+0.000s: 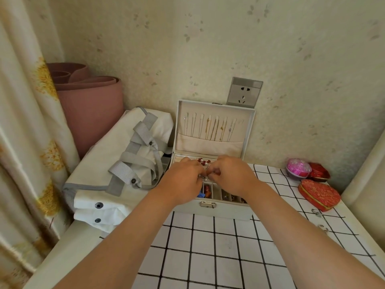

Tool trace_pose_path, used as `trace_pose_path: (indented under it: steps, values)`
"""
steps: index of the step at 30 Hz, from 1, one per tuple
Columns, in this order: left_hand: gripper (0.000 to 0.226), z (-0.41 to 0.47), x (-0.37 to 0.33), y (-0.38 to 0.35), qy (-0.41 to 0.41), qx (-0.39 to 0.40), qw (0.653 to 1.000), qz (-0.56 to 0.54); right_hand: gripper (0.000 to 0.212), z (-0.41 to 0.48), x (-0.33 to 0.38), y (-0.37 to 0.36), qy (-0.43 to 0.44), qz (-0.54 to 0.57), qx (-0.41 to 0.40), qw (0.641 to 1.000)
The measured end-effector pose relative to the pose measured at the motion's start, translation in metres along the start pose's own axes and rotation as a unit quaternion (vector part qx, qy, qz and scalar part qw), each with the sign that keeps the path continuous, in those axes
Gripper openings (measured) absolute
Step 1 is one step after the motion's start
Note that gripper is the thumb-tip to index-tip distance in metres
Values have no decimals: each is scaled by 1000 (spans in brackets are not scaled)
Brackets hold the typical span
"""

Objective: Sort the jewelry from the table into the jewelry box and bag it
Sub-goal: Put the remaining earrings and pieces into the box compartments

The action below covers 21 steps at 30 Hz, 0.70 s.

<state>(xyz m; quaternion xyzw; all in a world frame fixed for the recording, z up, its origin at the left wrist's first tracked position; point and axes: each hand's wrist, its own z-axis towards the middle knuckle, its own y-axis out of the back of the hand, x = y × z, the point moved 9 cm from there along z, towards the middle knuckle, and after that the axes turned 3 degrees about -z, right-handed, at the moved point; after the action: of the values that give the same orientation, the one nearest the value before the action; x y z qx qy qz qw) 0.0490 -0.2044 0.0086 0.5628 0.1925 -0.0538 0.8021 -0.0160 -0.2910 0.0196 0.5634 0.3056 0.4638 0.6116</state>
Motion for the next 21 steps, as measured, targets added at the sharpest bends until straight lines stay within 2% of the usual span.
trace_pose_path:
  steps: [7, 14, 21]
  values:
    - [34, 1, -1, 0, 0, 3, 1000, -7, 14, 2, -4, -4, -9, 27, -5, 1000]
    - [26, -3, -1, 23, 35, -62, 996, -53, 17, -10, -24, 17, -56, 95, -19, 994]
    - [24, -16, -65, 5, -3, -40, 996, -85, 18, -74, -64, 47, -118, 108, 22, 987]
